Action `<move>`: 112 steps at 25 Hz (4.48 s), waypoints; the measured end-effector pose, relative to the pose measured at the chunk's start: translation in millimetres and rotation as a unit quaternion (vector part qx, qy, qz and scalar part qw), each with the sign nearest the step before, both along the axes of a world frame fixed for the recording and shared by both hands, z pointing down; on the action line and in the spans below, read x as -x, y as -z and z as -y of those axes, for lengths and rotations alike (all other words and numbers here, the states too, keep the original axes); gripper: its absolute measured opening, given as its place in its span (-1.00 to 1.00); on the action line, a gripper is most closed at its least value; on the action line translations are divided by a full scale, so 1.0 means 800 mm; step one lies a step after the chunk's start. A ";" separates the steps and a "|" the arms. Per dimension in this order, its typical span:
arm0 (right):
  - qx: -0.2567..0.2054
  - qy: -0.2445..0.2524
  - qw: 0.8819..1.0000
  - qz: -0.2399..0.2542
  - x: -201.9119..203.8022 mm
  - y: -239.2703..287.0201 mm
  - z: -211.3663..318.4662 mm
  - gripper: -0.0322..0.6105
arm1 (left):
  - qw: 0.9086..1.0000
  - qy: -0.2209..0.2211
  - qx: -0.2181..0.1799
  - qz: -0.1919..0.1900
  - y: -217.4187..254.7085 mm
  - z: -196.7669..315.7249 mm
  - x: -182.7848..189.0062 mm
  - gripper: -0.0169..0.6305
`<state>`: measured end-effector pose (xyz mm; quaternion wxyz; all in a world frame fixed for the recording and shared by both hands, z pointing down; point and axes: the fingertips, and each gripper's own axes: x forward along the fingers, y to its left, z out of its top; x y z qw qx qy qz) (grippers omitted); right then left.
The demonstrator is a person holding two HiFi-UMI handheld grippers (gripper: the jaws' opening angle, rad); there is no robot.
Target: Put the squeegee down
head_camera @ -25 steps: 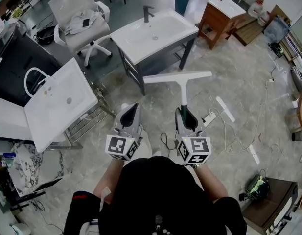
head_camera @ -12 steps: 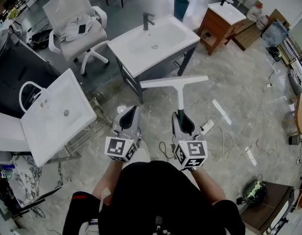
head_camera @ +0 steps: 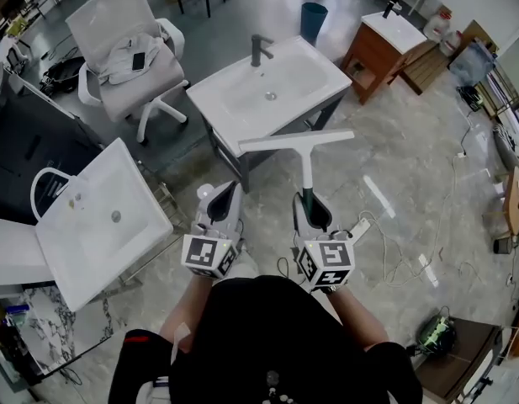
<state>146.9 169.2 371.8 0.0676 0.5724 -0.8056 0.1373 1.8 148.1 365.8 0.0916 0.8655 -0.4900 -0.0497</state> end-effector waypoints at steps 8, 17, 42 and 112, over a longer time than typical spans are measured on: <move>-0.005 0.012 1.000 -0.011 0.057 0.002 0.071 -0.60 | 1.000 0.001 -0.015 0.009 0.011 0.068 0.049 -0.94; -0.004 0.030 0.999 -0.016 0.090 0.007 0.110 -0.60 | 1.000 0.009 -0.021 0.001 0.013 0.099 0.083 -0.94; 0.021 0.175 0.984 -0.022 0.138 -0.015 0.353 -0.60 | 0.985 0.172 -0.006 0.007 0.005 0.255 0.123 -0.94; 0.262 0.103 0.953 -0.112 0.286 -0.354 0.568 -0.60 | 0.990 0.086 0.107 0.013 -0.152 0.519 0.246 -0.94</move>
